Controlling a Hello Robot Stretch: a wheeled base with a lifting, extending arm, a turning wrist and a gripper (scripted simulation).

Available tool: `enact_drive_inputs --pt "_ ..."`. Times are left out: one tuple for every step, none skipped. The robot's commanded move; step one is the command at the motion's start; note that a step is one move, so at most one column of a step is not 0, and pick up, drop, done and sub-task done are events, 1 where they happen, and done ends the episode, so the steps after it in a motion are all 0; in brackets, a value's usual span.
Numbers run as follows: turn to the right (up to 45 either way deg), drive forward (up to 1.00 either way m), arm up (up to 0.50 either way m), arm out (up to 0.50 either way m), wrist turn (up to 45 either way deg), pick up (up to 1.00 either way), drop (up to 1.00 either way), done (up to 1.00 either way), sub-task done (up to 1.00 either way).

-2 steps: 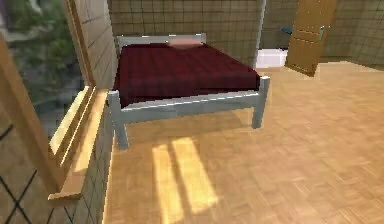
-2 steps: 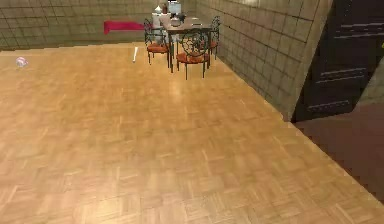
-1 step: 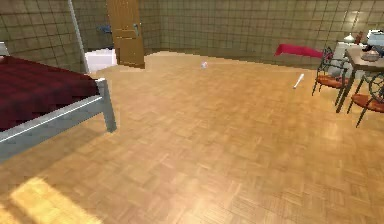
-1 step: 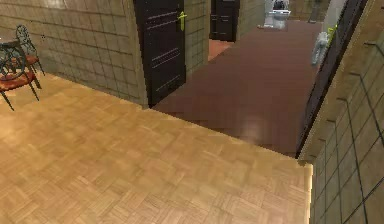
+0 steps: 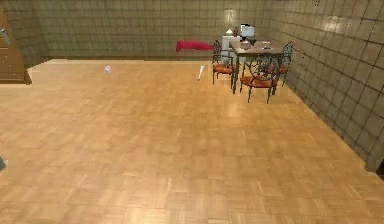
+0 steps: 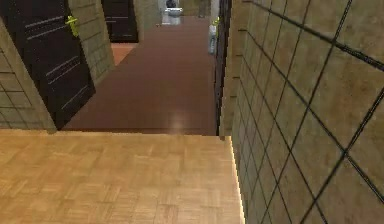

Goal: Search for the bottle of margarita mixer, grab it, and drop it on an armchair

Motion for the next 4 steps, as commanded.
enact_drive_inputs --pt "0.0 0.25 0.00 0.00 0.0 0.00 0.00 0.00 0.00" --pt "-6.0 0.00 0.00 0.00 0.0 0.00 0.00 0.00 0.00" --pt "0.0 1.00 0.00 0.00 0.0 0.00 0.00 0.00 0.00" --pt "0.0 1.00 0.00 0.00 0.0 0.00 0.00 0.00 0.00"
